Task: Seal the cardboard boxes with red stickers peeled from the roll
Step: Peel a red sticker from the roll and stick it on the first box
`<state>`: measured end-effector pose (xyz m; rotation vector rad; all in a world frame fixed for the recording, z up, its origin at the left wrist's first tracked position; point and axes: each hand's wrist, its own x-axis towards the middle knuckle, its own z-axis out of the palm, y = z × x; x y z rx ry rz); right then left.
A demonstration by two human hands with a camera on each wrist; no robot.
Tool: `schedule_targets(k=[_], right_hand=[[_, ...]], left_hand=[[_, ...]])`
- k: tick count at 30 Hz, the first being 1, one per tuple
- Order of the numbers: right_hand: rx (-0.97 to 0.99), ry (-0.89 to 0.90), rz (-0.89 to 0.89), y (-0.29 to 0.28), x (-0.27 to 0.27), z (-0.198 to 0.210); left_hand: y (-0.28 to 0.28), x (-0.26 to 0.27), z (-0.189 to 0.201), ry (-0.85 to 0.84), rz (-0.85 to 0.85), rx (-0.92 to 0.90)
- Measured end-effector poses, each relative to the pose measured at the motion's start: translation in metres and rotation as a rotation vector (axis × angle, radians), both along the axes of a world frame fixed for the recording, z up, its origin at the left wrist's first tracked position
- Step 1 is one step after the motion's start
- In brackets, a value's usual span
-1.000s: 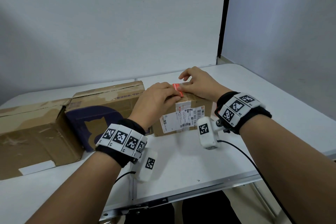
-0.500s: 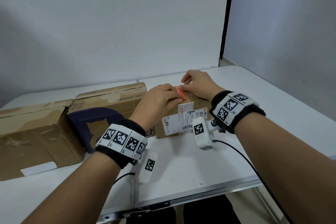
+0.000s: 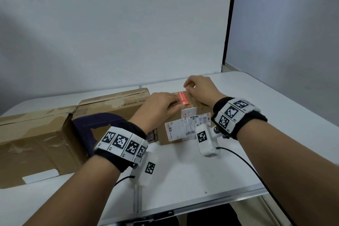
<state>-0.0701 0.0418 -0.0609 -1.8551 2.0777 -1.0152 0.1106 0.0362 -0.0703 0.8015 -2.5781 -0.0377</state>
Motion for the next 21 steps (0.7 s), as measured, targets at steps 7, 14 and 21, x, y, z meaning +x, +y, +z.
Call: schedule_targets(k=[7,14,21], right_hand=[[-0.044,0.156,0.165,0.03,-0.001,0.008],[0.009,0.17,0.187,0.033,0.009,0.001],[0.037,0.15,0.151,0.021,0.012,-0.002]], left_hand=[[-0.002,0.003,0.002,0.038,0.009,0.057],[0.002,0.004,0.004,0.097,0.042,0.131],[-0.002,0.003,0.001,0.105,0.053,0.143]])
